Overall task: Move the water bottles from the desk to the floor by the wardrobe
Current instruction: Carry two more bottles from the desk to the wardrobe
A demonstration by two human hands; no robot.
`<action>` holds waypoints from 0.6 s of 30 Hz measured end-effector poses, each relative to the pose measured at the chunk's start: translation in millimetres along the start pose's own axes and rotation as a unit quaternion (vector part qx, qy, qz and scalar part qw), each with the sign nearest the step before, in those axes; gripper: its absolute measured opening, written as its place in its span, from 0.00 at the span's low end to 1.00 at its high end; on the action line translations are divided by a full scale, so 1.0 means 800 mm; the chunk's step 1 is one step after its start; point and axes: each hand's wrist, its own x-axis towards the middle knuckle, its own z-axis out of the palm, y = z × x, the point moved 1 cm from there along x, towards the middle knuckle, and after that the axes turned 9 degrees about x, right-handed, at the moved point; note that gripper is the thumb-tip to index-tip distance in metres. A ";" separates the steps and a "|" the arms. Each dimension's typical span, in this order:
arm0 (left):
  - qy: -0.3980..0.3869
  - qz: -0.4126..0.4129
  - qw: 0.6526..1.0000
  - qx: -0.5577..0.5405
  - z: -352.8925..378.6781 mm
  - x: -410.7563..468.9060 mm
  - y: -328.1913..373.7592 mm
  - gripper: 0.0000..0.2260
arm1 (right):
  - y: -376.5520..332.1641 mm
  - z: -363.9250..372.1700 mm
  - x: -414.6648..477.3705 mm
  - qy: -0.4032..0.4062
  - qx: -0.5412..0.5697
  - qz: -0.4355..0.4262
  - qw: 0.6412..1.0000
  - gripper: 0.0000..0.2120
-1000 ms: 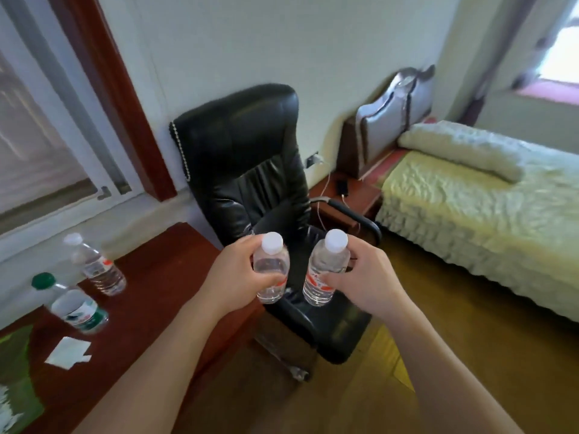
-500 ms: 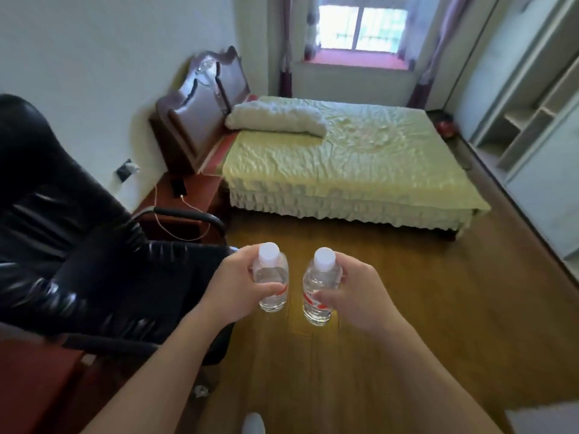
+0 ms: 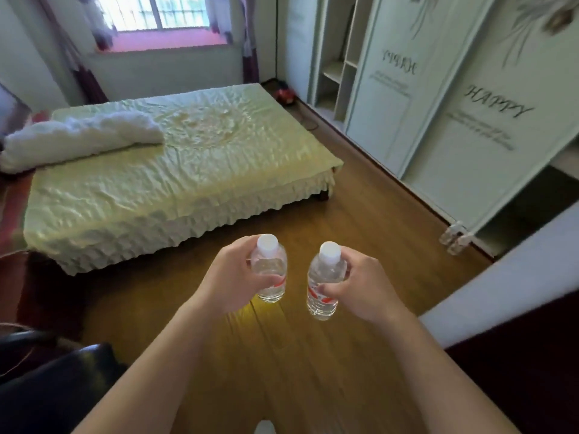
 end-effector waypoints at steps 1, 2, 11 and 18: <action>-0.014 0.011 1.000 -0.004 0.008 0.025 0.004 0.30 | 0.006 -0.011 0.012 0.018 -0.001 0.007 1.000 0.21; -0.027 0.021 0.999 -0.005 0.016 0.049 0.008 0.30 | 0.012 -0.023 0.023 0.035 -0.001 0.016 0.999 0.20; -0.132 0.077 0.988 -0.001 0.108 0.268 0.070 0.27 | 0.092 -0.137 0.141 0.133 0.012 0.089 0.987 0.20; -0.159 0.097 0.982 -0.014 0.206 0.449 0.124 0.28 | 0.171 -0.246 0.267 0.159 0.030 0.117 0.980 0.23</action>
